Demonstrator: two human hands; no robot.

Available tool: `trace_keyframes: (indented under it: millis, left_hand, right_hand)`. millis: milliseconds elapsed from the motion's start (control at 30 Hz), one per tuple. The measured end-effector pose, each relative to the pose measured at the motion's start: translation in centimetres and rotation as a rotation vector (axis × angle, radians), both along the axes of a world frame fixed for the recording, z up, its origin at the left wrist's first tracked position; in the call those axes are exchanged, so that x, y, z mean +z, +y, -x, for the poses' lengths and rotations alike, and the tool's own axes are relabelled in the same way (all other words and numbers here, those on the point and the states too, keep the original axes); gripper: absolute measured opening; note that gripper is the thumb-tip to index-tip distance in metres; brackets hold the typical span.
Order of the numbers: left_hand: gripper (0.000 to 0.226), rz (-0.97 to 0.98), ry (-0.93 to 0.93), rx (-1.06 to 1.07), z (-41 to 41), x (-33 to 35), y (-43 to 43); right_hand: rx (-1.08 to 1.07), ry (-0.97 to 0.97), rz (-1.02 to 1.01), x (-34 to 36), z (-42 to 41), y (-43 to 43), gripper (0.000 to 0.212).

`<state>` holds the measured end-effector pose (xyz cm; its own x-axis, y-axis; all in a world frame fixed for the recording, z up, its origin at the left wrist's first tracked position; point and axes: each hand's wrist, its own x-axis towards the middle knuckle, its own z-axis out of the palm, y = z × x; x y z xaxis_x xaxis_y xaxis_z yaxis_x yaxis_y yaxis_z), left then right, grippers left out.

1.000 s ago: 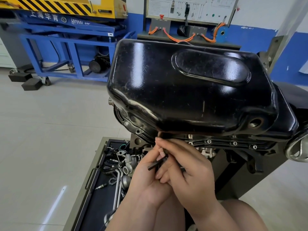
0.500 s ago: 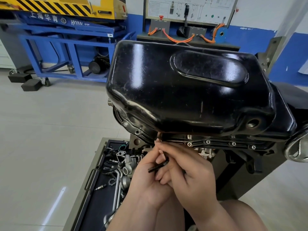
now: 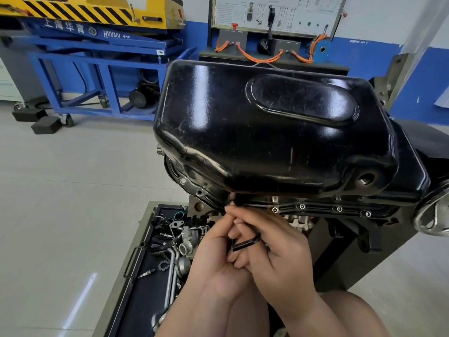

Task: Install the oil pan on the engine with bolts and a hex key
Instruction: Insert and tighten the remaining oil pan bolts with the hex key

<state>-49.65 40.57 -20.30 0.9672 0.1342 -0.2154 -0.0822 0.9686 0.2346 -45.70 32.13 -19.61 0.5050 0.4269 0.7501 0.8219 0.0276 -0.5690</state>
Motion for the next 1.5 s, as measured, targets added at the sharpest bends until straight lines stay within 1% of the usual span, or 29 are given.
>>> trace_keyframes:
  millis: [33, 67, 133, 233, 300, 433, 533, 567, 600, 667, 700, 767, 833, 900, 933, 1000, 1067, 1133, 1167, 1200, 1267, 1333, 1400, 1500]
  left_hand:
    - [0.028, -0.002, -0.009, -0.012, 0.0, 0.0, 0.0]
    - [0.029, -0.018, 0.026, -0.011, -0.1, 0.1, 0.0]
    - [0.039, 0.002, 0.087, -0.018, -0.1, -0.1, 0.4]
    - [0.050, -0.013, 0.160, -0.012, -0.3, -0.9, 1.0]
    - [0.056, -0.092, 0.160, 0.024, -0.4, -1.2, 1.1]
    - [0.041, -0.020, 0.137, 0.048, -0.6, -0.4, 0.5]
    - [0.044, 0.045, 0.033, 0.023, -0.4, -0.3, 0.2]
    - [0.041, 0.074, 0.000, -0.005, -0.3, -0.2, 0.3]
    - [0.034, 0.094, -0.015, -0.019, 0.0, -0.1, 0.3]
    - [0.019, 0.083, 0.042, -0.022, 0.2, 0.0, 0.5]
    - [0.022, 0.059, 0.091, -0.007, 0.2, -0.2, 0.6]
    - [0.039, 0.037, 0.132, 0.024, 0.1, -0.7, 0.8]
    - [0.036, 0.035, 0.139, 0.023, 0.0, -0.5, 0.7]
    - [0.027, 0.045, 0.086, 0.015, 0.0, -0.2, 0.5]
    - [0.027, 0.060, 0.046, 0.015, 0.1, 0.1, 0.3]
    - [0.036, 0.087, 0.000, -0.003, 0.2, 0.6, 0.2]
    - [0.034, 0.084, 0.020, -0.003, 0.1, 0.5, 0.2]
    - [0.041, 0.085, 0.043, -0.006, 0.0, 0.1, 0.2]
    - [0.040, 0.092, 0.047, -0.007, 0.0, -0.2, 0.3]
    - [0.032, 0.103, 0.028, -0.019, 0.1, -0.2, 0.4]
    - [0.006, 0.095, 0.017, -0.022, 0.2, -0.2, 0.5]
    - [0.020, 0.036, -0.036, -0.024, 0.3, -0.1, 0.5]
    - [0.030, 0.049, -0.069, -0.044, 0.3, 0.3, 0.4]
    - [0.034, 0.088, -0.051, -0.052, 0.1, 0.1, 0.3]
  right_hand:
    - [-0.003, 0.016, -0.020, 0.0, 0.0, 0.0, 0.045]
    - [-0.015, 0.023, -0.046, 0.0, 0.0, 0.1, 0.041]
    - [-0.052, 0.035, -0.085, 0.0, 0.0, 0.2, 0.039]
    - [-0.063, 0.037, -0.072, -0.1, -0.4, 0.2, 0.040]
    - [-0.066, 0.026, -0.048, -0.2, -0.3, 0.2, 0.038]
    - [-0.007, -0.027, 0.007, 0.3, 0.2, 0.1, 0.031]
    - [-0.026, -0.029, -0.015, 0.3, 0.3, 0.3, 0.028]
    - [-0.044, -0.013, -0.043, 0.3, 0.3, 0.4, 0.026]
    - [-0.057, 0.008, -0.072, 0.1, 0.3, 0.4, 0.023]
    - [-0.093, 0.023, -0.095, -0.3, 0.0, 0.4, 0.022]
    - [-0.120, 0.018, -0.087, -0.4, -0.2, 0.5, 0.025]
    - [-0.141, 0.035, -0.081, -0.5, -0.3, 0.5, 0.031]
    - [-0.091, 0.044, -0.072, -0.2, -0.2, 0.5, 0.033]
    - [-0.047, -0.003, -0.045, 0.1, 0.1, 0.4, 0.034]
    - [-0.041, -0.041, -0.034, 0.1, 0.1, 0.3, 0.032]
    - [-0.063, -0.090, -0.041, 0.1, 0.0, 0.2, 0.026]
    - [-0.096, -0.084, -0.063, 0.0, -0.1, 0.3, 0.021]
    - [-0.115, -0.055, -0.075, -0.2, -0.1, 0.4, 0.015]
    - [-0.123, -0.039, -0.084, -0.3, -0.2, 0.4, 0.014]
    - [-0.136, -0.025, -0.090, -0.3, -0.3, 0.5, 0.014]
    - [-0.158, 0.001, -0.085, -0.3, -0.4, 0.5, 0.018]
    - [-0.128, 0.023, -0.062, -0.1, -0.3, 0.5, 0.030]
    - [-0.082, -0.011, -0.027, 0.0, -0.1, 0.2, 0.035]
    - [-0.047, -0.063, 0.007, 0.0, -0.3, -0.2, 0.026]
